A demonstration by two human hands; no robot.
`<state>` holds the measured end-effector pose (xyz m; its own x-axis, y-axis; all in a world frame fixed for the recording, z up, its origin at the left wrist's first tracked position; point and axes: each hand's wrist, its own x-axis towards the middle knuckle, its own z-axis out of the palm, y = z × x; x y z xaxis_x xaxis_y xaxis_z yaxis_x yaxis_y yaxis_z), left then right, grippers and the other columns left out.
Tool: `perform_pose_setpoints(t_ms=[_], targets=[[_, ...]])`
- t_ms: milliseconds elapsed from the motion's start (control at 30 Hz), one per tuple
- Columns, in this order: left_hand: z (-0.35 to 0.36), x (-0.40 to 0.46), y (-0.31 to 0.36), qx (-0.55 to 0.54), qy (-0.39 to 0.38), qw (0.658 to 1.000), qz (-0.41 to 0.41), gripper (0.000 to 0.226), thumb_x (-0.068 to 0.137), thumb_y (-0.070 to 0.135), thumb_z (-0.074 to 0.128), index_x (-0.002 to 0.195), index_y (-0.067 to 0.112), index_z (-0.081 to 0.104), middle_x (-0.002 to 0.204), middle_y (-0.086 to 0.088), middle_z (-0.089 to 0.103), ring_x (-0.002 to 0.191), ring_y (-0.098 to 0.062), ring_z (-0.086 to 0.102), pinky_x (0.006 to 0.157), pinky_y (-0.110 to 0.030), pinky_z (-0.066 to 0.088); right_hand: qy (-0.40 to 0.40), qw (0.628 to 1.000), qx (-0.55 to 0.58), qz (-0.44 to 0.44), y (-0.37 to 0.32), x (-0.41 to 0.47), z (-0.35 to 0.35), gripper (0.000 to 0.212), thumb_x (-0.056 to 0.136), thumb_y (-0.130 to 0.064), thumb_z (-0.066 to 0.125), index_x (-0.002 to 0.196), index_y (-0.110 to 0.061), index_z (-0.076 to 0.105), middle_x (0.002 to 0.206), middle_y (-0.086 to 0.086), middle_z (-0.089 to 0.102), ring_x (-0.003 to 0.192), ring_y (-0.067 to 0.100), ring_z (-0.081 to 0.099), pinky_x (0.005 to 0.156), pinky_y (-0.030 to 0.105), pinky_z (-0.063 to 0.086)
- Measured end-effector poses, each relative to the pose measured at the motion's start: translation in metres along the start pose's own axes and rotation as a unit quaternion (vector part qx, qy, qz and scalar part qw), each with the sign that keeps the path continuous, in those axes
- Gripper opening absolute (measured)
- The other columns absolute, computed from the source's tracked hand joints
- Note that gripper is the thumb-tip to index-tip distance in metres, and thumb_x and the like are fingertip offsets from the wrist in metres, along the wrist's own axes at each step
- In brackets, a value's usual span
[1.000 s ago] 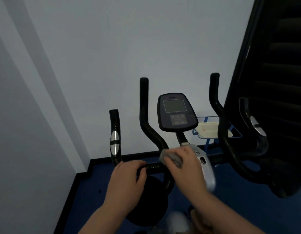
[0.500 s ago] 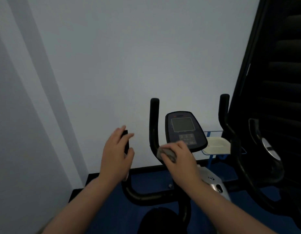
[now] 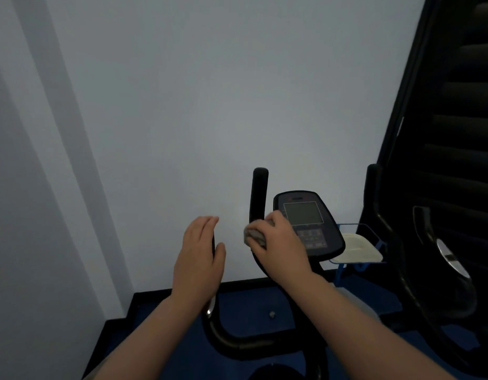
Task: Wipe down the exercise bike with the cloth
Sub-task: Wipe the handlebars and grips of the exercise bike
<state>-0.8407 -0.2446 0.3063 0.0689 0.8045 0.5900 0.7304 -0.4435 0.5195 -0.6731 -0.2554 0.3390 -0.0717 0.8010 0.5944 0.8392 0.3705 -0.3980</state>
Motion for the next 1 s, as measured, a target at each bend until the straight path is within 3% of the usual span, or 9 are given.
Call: perform_pose_setpoints(t_ms=[200, 400, 533, 633, 733, 800, 1000], targets=[[0.004, -0.002, -0.005, 0.002, 0.012, 1.0, 0.012, 0.053, 0.096, 0.016, 0.054, 0.146, 0.016, 0.038, 0.148, 0.005, 0.035, 0.14, -0.008, 0.024, 0.108, -0.022, 0.026, -0.109, 0.981, -0.084, -0.134, 0.014, -0.011, -0.008, 0.013, 0.088, -0.027, 0.06, 0.1, -0.026, 0.064, 0.101, -0.005, 0.04, 0.095, 0.012, 0.046, 0.058, 0.024, 0.042], [0.004, -0.003, -0.004, 0.017, 0.018, 1.0, 0.014, 0.053, 0.095, 0.016, 0.055, 0.145, 0.016, 0.039, 0.147, 0.005, 0.037, 0.14, -0.008, 0.024, 0.105, -0.02, 0.027, -0.085, 0.983, -0.147, -0.071, -0.009, 0.021, 0.004, 0.019, 0.096, -0.032, 0.049, 0.102, -0.021, 0.063, 0.108, -0.001, 0.041, 0.101, 0.014, 0.045, 0.066, 0.027, 0.047], [0.001, -0.001, -0.007, 0.019, 0.016, 0.999, 0.024, 0.051, 0.094, 0.017, 0.054, 0.143, 0.018, 0.042, 0.144, 0.008, 0.04, 0.136, -0.006, 0.028, 0.102, -0.021, 0.031, -0.097, 0.992, -0.053, -0.058, 0.007, -0.011, -0.002, 0.01, 0.091, -0.033, 0.059, 0.091, -0.024, 0.064, 0.097, -0.011, 0.037, 0.092, 0.005, 0.044, 0.066, 0.023, 0.046], [0.003, 0.0, -0.008, 0.015, 0.025, 0.999, 0.026, 0.049, 0.093, 0.016, 0.057, 0.14, 0.018, 0.046, 0.141, 0.007, 0.043, 0.134, -0.007, 0.031, 0.102, -0.022, 0.033, -0.099, 0.993, 0.062, -0.018, 0.014, -0.009, -0.009, 0.01, 0.087, -0.035, 0.067, 0.097, -0.032, 0.065, 0.098, -0.018, 0.041, 0.091, -0.002, 0.048, 0.074, 0.021, 0.047], [0.005, 0.001, -0.007, 0.005, 0.04, 0.999, 0.02, 0.047, 0.09, 0.014, 0.06, 0.136, 0.017, 0.05, 0.136, 0.005, 0.048, 0.13, -0.008, 0.036, 0.099, -0.026, 0.038, 0.012, 0.987, 0.156, 0.026, 0.004, 0.019, -0.005, 0.032, 0.085, -0.026, 0.072, 0.112, -0.028, 0.054, 0.109, -0.016, 0.047, 0.097, -0.001, 0.05, 0.08, 0.019, 0.046], [0.007, 0.001, -0.006, 0.007, 0.045, 0.999, 0.019, 0.047, 0.088, 0.012, 0.062, 0.134, 0.016, 0.052, 0.135, 0.003, 0.05, 0.129, -0.011, 0.038, 0.098, -0.027, 0.039, 0.06, 0.985, 0.157, 0.036, -0.002, 0.024, 0.005, 0.029, 0.084, -0.02, 0.074, 0.106, -0.022, 0.055, 0.11, -0.011, 0.046, 0.097, 0.0, 0.05, 0.081, 0.017, 0.046], [0.009, -0.001, -0.006, 0.017, 0.044, 0.999, 0.017, 0.05, 0.086, 0.012, 0.064, 0.134, 0.015, 0.051, 0.136, 0.002, 0.05, 0.131, -0.016, 0.041, 0.095, -0.025, 0.036, -0.005, 0.982, 0.17, 0.077, 0.023, 0.007, 0.001, 0.015, 0.082, -0.024, 0.074, 0.085, -0.027, 0.06, 0.096, -0.011, 0.05, 0.087, -0.007, 0.053, 0.07, 0.006, 0.04]])
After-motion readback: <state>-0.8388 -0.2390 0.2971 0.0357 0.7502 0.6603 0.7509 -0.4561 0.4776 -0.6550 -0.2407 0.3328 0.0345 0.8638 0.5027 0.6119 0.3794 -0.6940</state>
